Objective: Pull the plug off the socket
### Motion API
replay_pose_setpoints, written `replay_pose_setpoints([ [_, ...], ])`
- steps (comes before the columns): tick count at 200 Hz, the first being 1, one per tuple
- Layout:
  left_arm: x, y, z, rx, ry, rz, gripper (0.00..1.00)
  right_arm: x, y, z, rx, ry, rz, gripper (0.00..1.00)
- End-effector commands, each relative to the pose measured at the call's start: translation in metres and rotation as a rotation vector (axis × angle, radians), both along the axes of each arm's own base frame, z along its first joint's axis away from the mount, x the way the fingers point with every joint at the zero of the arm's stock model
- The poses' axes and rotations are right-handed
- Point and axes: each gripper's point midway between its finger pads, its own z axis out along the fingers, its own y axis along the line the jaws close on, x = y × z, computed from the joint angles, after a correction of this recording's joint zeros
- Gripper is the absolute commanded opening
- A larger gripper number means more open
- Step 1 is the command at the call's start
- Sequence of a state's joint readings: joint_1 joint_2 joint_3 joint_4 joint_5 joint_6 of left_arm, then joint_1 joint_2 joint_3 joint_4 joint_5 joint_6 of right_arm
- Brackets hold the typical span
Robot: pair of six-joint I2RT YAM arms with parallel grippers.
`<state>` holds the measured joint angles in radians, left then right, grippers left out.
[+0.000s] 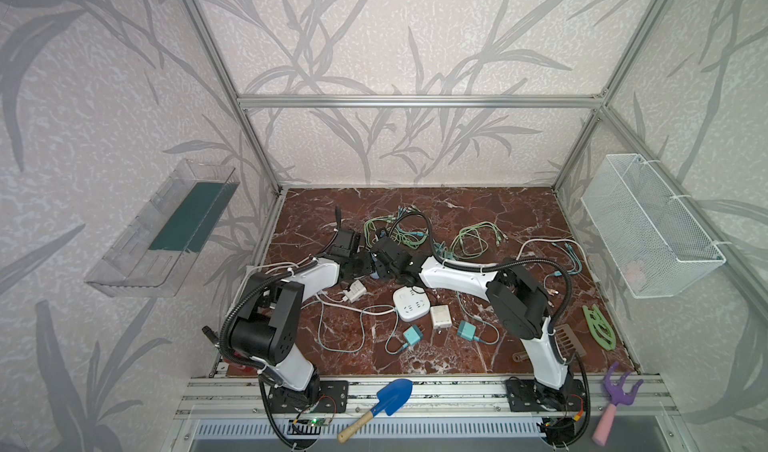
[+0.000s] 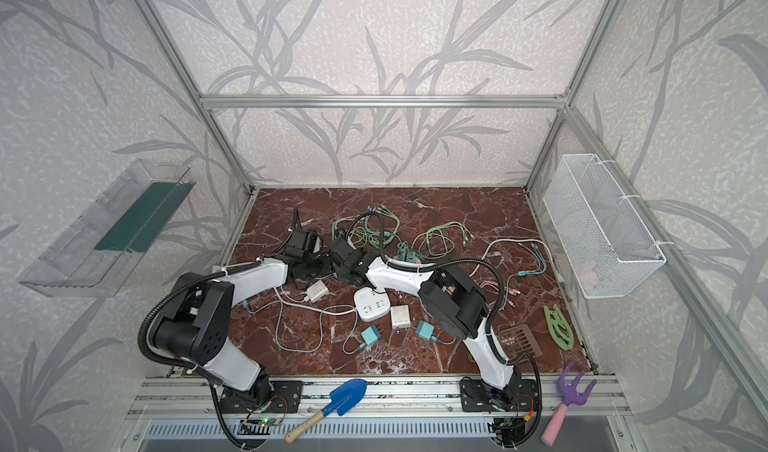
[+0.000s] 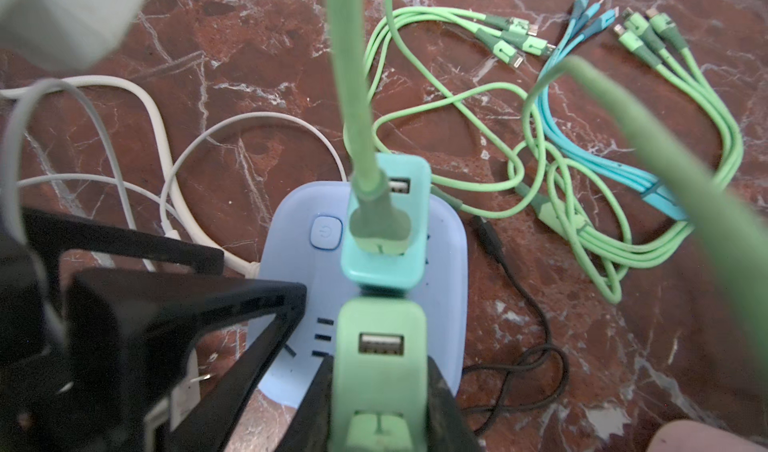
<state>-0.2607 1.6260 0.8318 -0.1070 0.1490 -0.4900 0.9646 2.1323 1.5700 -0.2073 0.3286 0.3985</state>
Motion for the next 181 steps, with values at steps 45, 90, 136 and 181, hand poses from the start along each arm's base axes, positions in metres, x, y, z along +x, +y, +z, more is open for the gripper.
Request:
replay_pose_setpoints([
  [45,-0.021,0.024,-0.035,0.105,0.132,0.055,0.57,-0.004,0.016,0.031,0.006,-0.055,0.039,0.08],
  [90,-0.019,0.022,-0.037,0.092,0.137,0.053,0.57,-0.011,0.022,0.019,-0.016,-0.039,0.061,0.08],
  [136,-0.022,0.026,-0.040,0.120,0.151,0.054,0.57,-0.004,0.012,0.030,0.049,0.000,0.036,0.08],
  [181,-0.022,0.028,-0.042,0.131,0.159,0.055,0.57,0.007,-0.004,0.047,0.197,0.074,-0.007,0.08],
])
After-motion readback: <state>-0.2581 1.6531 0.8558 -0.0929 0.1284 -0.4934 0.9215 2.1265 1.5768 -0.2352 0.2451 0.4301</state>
